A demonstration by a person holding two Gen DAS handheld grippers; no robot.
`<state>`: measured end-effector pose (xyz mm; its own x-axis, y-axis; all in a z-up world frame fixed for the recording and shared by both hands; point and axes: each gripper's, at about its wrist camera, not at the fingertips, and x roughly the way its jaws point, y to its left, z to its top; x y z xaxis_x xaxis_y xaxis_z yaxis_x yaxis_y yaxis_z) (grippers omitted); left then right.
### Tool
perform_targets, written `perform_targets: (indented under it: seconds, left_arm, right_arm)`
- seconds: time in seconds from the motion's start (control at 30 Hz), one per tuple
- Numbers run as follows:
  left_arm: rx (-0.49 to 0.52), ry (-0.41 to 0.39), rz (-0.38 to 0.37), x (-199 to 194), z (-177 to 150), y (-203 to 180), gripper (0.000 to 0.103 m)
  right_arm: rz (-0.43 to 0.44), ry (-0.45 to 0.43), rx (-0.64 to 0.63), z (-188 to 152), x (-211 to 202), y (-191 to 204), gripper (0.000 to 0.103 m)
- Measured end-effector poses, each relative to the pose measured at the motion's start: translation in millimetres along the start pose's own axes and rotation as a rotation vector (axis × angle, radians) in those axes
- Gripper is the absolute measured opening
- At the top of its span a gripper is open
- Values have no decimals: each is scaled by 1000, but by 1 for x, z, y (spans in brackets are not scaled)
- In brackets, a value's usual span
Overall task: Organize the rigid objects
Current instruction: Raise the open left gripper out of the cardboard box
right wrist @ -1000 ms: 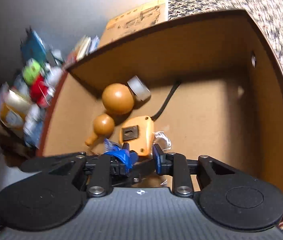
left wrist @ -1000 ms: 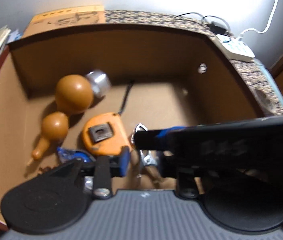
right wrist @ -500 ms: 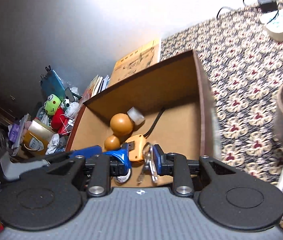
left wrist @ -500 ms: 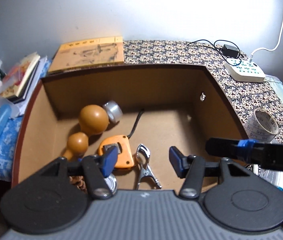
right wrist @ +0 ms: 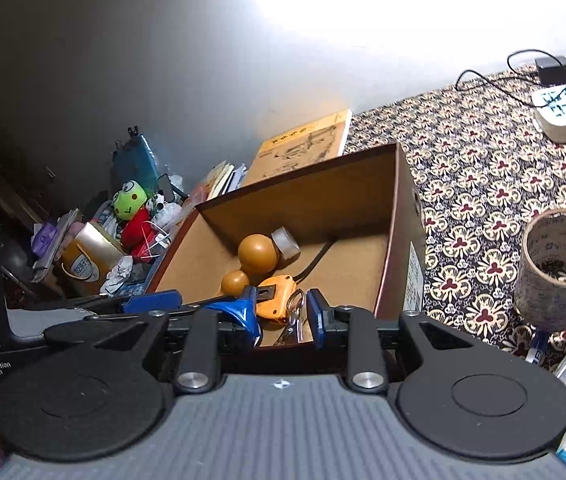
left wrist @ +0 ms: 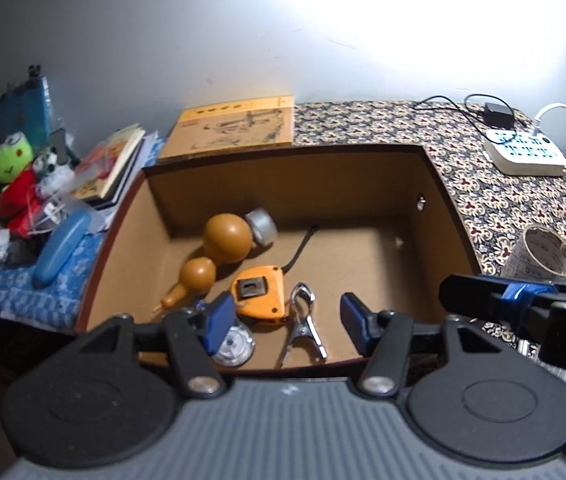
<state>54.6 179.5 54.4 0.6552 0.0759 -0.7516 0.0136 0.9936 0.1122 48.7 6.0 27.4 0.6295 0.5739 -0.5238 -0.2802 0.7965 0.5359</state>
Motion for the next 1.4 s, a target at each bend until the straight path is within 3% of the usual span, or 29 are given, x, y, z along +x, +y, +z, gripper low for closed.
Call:
perform_targets:
  seconds: [0.2, 0.53, 0.87, 1.03, 1.4]
  left_arm:
    - [-61, 12, 90, -4, -5, 11, 61]
    - [-55, 16, 121, -7, -8, 21, 62]
    - [-81, -15, 93, 11, -4, 35, 62]
    - [-61, 17, 72, 27, -3, 37, 62]
    - [-59, 86, -33, 48, -1, 45, 62]
  right_arm:
    - [10, 15, -65, 0, 4, 12, 10]
    - [-57, 20, -161, -2, 12, 30, 10]
    - [-124, 9, -60, -4, 29, 25, 10]
    - [-157, -7, -64, -9, 36, 29, 10]
    - [-182, 56, -37, -10, 51, 23, 10]
